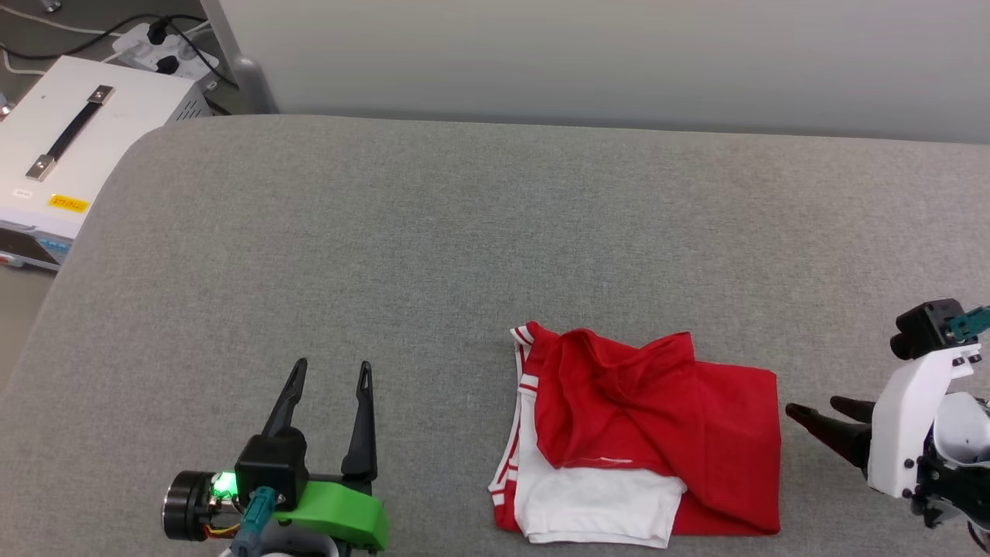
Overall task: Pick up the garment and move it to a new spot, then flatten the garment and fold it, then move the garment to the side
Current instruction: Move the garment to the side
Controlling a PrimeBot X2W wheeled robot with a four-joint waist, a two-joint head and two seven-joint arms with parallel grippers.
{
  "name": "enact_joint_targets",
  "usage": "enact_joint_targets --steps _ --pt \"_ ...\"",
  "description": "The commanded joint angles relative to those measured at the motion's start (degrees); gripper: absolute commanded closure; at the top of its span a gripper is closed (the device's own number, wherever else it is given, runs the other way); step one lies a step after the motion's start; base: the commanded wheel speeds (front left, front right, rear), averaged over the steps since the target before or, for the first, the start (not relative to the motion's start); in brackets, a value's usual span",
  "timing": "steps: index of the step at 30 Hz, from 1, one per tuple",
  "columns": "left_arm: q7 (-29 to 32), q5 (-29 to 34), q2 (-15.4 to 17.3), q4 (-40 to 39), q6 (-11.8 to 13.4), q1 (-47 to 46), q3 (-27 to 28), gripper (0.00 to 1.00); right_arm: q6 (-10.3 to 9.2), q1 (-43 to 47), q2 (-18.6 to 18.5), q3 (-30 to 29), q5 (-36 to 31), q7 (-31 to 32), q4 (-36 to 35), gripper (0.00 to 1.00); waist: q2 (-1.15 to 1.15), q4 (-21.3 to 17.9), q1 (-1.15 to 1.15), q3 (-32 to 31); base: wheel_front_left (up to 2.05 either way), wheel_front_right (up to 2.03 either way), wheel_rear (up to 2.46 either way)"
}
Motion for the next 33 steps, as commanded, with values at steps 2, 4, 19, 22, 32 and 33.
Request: enact_joint_targets --steps 2,4,19,22,32,33 --pt "-0.33 -0.07 -0.31 0.21 -0.28 -1.73 -0.26 0.0 -0.05 -0.62 1.37 1.0 0.82 0.65 1.2 0.0 0.0 1.3 0.0 1.63 0.0 0.0 0.0" --pt "-0.33 -0.06 -0.35 0.17 -0.28 -2.29 -0.29 0.0 -0.05 -0.75 2.59 2.12 1.07 0.64 2.59 0.0 0.0 1.9 0.0 2.45 0.0 0.0 0.0" --pt "-0.33 -0.11 -0.55 0.44 0.05 -3.92 -0.35 0.0 -0.05 -1.57 5.38 12.63 2.17 -6.86 11.16 1.0 0.0 3.67 0.0 4.78 0.0 0.0 0.0" --pt "-0.33 -0.15 -0.58 0.71 0.26 -3.59 -0.18 0.0 -0.05 -3.31 3.6 14.3 1.52 -10.68 10.36 1.0 0.0 3.03 0.0 4.14 0.0 0.0 0.0" --pt "-0.33 -0.24 -0.64 1.04 0.22 -2.13 -0.04 0.0 -0.05 -10.82 -3.23 16.68 -4.84 -21.46 5.68 1.0 0.0 -1.45 0.0 1.4 0.0 0.0 0.0" --pt "-0.33 -0.26 -0.64 1.02 0.18 -1.98 0.03 0.0 -0.05 -11.29 -3.91 16.93 -5.34 -21.61 5.07 1.0 0.0 -2.08 0.0 1.24 0.0 0.0 0.0"
